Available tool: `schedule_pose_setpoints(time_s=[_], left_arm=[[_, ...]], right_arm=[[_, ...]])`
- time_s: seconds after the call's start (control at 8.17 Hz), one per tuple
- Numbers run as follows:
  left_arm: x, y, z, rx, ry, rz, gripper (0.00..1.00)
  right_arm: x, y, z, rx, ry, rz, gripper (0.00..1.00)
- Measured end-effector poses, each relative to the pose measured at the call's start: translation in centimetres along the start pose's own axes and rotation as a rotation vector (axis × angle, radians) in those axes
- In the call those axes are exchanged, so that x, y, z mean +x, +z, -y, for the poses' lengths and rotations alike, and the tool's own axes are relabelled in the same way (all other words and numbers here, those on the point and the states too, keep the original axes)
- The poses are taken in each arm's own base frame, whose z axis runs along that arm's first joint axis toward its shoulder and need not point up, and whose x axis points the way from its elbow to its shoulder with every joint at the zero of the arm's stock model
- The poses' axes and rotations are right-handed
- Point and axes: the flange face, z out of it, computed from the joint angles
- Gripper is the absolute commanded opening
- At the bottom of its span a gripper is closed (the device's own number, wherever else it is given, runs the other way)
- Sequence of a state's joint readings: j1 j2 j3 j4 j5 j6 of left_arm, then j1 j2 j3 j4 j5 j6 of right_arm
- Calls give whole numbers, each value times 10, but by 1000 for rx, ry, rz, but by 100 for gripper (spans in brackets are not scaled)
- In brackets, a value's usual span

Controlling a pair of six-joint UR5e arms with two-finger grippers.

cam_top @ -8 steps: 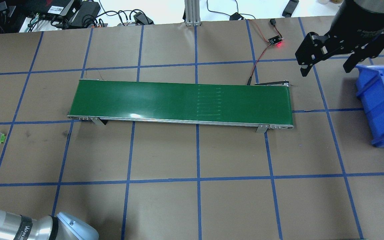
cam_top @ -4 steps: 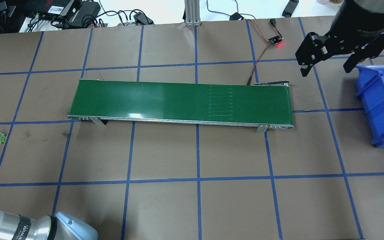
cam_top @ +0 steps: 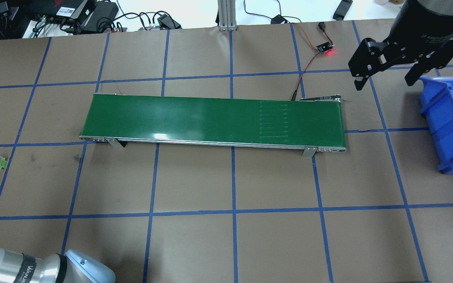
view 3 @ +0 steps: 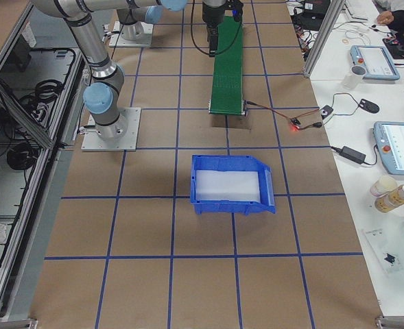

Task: Move capacitor from left to right
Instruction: 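Lower the left gripper over the black capacitor beside the white breaker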

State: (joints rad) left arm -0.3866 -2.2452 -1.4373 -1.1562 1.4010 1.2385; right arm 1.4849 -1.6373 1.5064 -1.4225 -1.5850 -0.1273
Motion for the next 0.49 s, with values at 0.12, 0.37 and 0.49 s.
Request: schedule_pose_setpoints(time_s=[0.12, 0.37, 0.49], left_arm=[[0, 1, 0, 0, -2, -2, 74], [1, 2, -1, -2, -8, -3, 73], [1, 2, -1, -2, -12, -5, 73]], right_arm=[[0, 0, 0, 0, 0, 0, 100], [0, 0, 0, 0, 0, 0, 100], [0, 0, 0, 0, 0, 2, 100]])
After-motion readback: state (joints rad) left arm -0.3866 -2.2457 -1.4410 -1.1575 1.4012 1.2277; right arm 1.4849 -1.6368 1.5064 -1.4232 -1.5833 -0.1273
